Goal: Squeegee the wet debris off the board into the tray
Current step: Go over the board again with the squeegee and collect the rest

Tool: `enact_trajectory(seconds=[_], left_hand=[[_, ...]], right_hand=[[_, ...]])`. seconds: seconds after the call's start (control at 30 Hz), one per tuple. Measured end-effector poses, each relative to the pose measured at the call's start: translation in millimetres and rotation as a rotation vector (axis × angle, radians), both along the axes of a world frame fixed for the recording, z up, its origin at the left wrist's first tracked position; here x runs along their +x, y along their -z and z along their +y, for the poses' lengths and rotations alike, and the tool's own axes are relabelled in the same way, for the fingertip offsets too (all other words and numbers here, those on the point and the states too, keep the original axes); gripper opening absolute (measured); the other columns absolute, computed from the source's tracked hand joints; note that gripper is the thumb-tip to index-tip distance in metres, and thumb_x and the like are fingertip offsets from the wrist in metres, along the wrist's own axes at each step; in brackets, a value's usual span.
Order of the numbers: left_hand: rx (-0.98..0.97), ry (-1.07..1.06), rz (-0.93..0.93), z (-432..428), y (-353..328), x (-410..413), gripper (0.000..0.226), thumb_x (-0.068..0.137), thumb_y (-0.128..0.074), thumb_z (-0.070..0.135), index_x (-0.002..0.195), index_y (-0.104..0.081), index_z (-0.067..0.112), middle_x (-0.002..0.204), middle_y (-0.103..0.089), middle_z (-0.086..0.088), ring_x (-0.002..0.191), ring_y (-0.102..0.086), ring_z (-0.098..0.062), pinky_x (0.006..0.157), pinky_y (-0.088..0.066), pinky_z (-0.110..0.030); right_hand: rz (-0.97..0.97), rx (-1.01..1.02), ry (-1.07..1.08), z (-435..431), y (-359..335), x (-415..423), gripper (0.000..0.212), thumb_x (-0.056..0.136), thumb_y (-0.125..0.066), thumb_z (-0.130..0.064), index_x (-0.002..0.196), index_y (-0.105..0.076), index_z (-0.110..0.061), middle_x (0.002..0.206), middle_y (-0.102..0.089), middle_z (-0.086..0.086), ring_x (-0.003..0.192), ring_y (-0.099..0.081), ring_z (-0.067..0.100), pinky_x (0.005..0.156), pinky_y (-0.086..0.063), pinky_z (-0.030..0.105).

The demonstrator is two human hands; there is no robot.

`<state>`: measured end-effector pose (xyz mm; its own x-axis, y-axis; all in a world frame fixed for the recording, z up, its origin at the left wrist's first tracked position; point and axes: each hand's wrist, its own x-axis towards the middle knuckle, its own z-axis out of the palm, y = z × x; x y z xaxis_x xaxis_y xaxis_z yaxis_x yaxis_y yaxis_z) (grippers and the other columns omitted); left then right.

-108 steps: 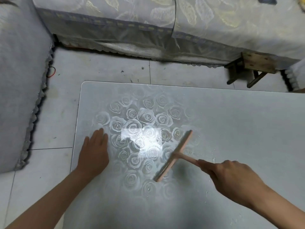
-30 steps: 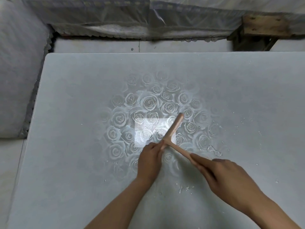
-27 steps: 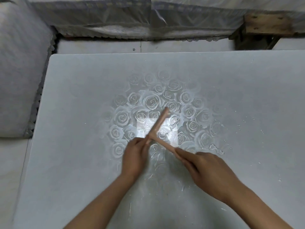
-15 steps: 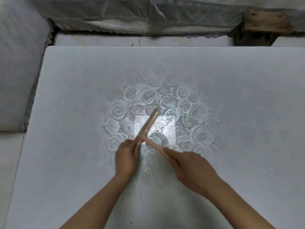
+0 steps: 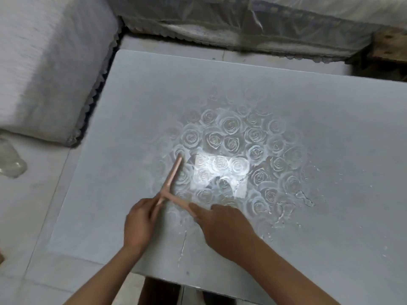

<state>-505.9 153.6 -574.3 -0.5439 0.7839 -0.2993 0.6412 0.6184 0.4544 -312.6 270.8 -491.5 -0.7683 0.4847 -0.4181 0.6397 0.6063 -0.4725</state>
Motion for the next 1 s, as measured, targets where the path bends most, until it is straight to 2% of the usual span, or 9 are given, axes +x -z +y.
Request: enact_trajectory(seconds=[0.17,0.3,0.4,0.47,0.53,0.6,0.73,0.83,1.0], left_hand=[[0.013,-0.058,-0.025,-15.8,17.8,30.5,0.031,0.095,-0.056,0.018,0.125,-0.063,0.019,0.100,-0.065,-0.006,0.089,-0.060,-0.025,0.070,-0.042,-0.029],[0.050,-0.041,-0.138,-2.5,26.1,85.8,0.025,0.093,-0.059,0.019,0.115,-0.068,0.013,0.099,-0.063,-0.007,0.091,-0.059,-0.024,0.075,-0.042,-0.031],[0.083,0.027,-0.288,4.4,25.8,117.6,0.032,0.094,-0.056,0.019,0.126,-0.063,0.018,0.103,-0.061,-0.003,0.096,-0.057,-0.018,0.082,-0.041,-0.023],[0.128,-0.016,-0.346,-0.6,19.2,110.6,0.032,0.094,-0.056,0.016,0.126,-0.063,0.019,0.104,-0.062,-0.001,0.096,-0.058,-0.015,0.084,-0.043,-0.023],[0.156,-0.062,-0.276,-13.3,8.3,88.9,0.024,0.094,-0.057,0.014,0.115,-0.067,0.015,0.100,-0.064,-0.001,0.092,-0.060,-0.016,0.082,-0.047,-0.029],[0.184,-0.147,-0.166,-29.4,3.7,61.8,0.019,0.094,-0.057,0.014,0.109,-0.068,0.015,0.100,-0.066,0.000,0.090,-0.061,-0.017,0.079,-0.047,-0.030],[0.030,-0.221,-0.111,-107.6,-4.8,-3.5,0.022,0.094,-0.056,0.012,0.112,-0.067,0.014,0.106,-0.066,-0.003,0.094,-0.064,-0.023,0.080,-0.052,-0.036],[-0.091,-0.198,-0.074,-141.2,-1.2,-31.4,0.029,0.094,-0.054,0.010,0.121,-0.064,0.011,0.118,-0.062,-0.006,0.104,-0.061,-0.025,0.087,-0.049,-0.036],[-0.237,-0.181,-0.085,-162.4,3.9,-47.8,0.038,0.092,-0.054,0.008,0.130,-0.057,0.009,0.127,-0.055,-0.009,0.116,-0.052,-0.028,0.091,-0.044,-0.038]], right_hand=[[-0.089,-0.004,0.020,-13.6,7.8,7.1,0.043,0.100,-0.034,-0.024,0.141,-0.030,-0.038,0.093,-0.057,0.007,0.087,-0.061,0.030,0.065,-0.036,0.032],[-0.192,0.011,0.105,-9.9,-3.8,74.8,0.047,0.098,-0.031,-0.040,0.141,-0.017,-0.056,0.094,-0.054,-0.005,0.095,-0.060,0.023,0.072,-0.042,0.032],[-0.249,0.065,0.145,-13.6,-21.1,104.4,0.043,0.097,-0.019,-0.054,0.140,-0.016,-0.058,0.085,-0.052,-0.007,0.088,-0.060,0.020,0.066,-0.040,0.031],[-0.232,0.103,0.095,-22.9,-32.5,91.6,0.043,0.098,-0.023,-0.052,0.141,-0.021,-0.055,0.078,-0.047,-0.005,0.079,-0.061,0.024,0.060,-0.036,0.032],[-0.187,0.108,0.040,-30.6,-40.6,66.8,0.046,0.097,-0.032,-0.047,0.143,-0.024,-0.049,0.077,-0.047,-0.002,0.073,-0.062,0.028,0.057,-0.033,0.032],[-0.143,0.081,-0.023,-36.7,-35.4,37.5,0.050,0.098,-0.032,-0.041,0.145,-0.015,-0.044,0.089,-0.054,0.003,0.078,-0.061,0.031,0.060,-0.033,0.033],[-0.184,-0.060,-0.162,-84.4,-19.6,-35.5,0.055,0.098,-0.038,-0.032,0.148,-0.016,-0.036,0.104,-0.054,0.012,0.087,-0.057,0.031,0.062,-0.029,0.033],[-0.248,-0.019,-0.164,-98.1,-11.2,-27.5,0.071,0.088,-0.053,-0.029,0.146,-0.013,-0.039,0.107,-0.055,0.011,0.089,-0.060,0.030,0.055,-0.028,0.030],[-0.396,0.189,-0.078,-80.0,-35.6,47.3,0.056,0.096,-0.034,-0.035,0.144,-0.008,-0.049,0.097,-0.061,-0.001,0.088,-0.063,0.024,0.063,-0.039,0.032]])
